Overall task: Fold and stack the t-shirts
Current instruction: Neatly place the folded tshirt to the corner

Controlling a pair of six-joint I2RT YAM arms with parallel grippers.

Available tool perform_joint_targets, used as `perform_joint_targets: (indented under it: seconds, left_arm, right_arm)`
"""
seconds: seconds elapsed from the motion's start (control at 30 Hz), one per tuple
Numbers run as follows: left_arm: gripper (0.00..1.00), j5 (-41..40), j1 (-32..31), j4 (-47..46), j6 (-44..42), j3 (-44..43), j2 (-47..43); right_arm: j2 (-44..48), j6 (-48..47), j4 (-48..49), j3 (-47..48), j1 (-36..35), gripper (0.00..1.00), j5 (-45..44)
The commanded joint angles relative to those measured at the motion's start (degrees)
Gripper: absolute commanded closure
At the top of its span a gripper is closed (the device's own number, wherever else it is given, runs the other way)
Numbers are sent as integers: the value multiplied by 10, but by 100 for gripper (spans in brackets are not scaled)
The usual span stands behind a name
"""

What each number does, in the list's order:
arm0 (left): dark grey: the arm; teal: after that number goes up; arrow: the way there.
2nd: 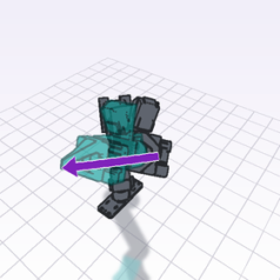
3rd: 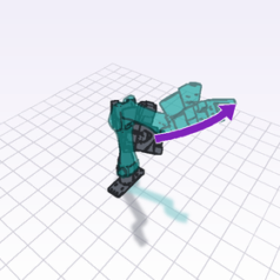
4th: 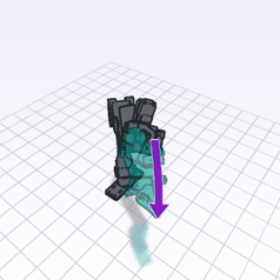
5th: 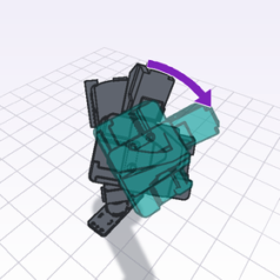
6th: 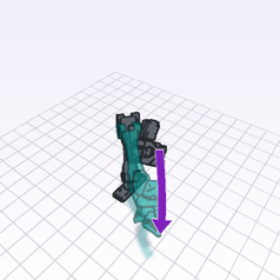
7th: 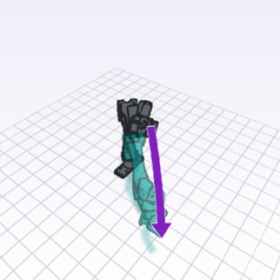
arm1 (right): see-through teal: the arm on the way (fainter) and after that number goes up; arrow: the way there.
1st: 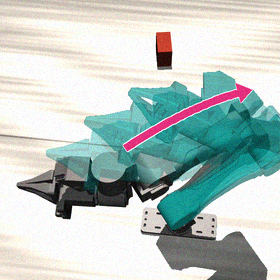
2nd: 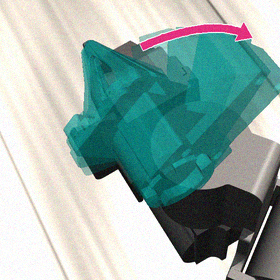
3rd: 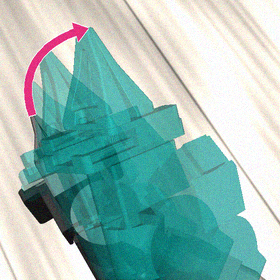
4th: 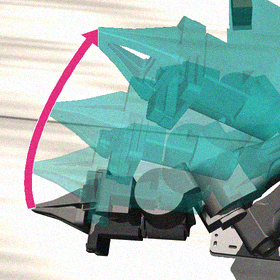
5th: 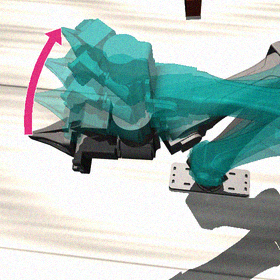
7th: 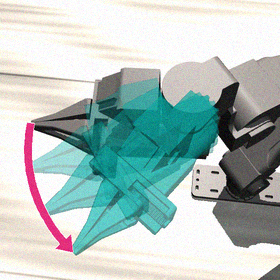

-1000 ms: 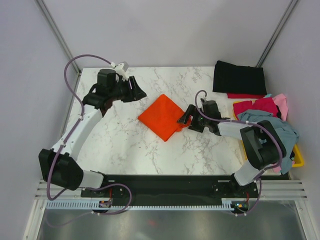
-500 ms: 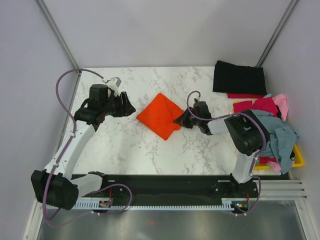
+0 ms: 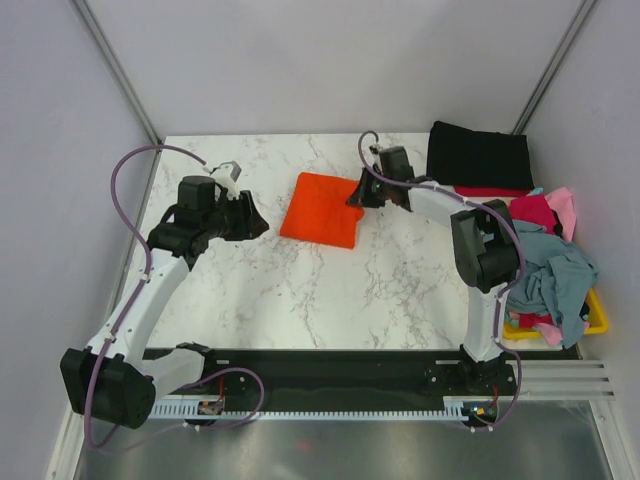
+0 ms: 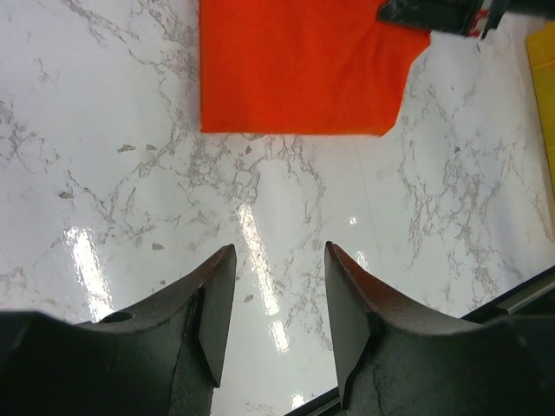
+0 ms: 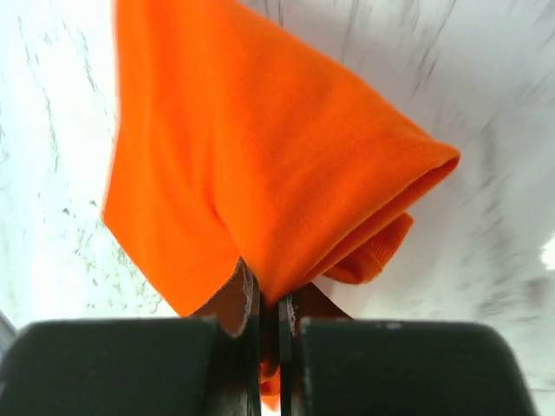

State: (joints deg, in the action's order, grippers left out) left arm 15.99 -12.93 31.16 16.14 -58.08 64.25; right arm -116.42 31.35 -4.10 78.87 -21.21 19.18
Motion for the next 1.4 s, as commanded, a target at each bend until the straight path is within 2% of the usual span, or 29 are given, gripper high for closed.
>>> perform_joint_targets:
  seconds: [0.0,0.03,0.23,0.5,0.7,0.97,1.37]
  left_arm:
    - [48,-8,2,-15,-25,2,-11]
    - [48,-6,2,-15,-25,2,-12]
    - [49,-6,2,-16,-23,4,-13]
    - [50,5,2,-16,-20,4,5]
    - [50,14,1,-16,-17,3,17]
    - [51,20,1,-16,-16,4,28]
    - [52,22,0,-16,-16,4,37]
  right_arm:
    - [-4,-212,-228,125,36,100,-42]
    - [-6,-232,-265,158,41,100,-83]
    - [-23,-328,-326,227,63,100,-200]
    - [-41,-441,-332,294,91,100,-336]
    - [-48,-504,-327,355,140,100,-355]
    - [-55,-575,-271,399,176,100,-353]
    - [-72,-594,-246,477,209,100,-335]
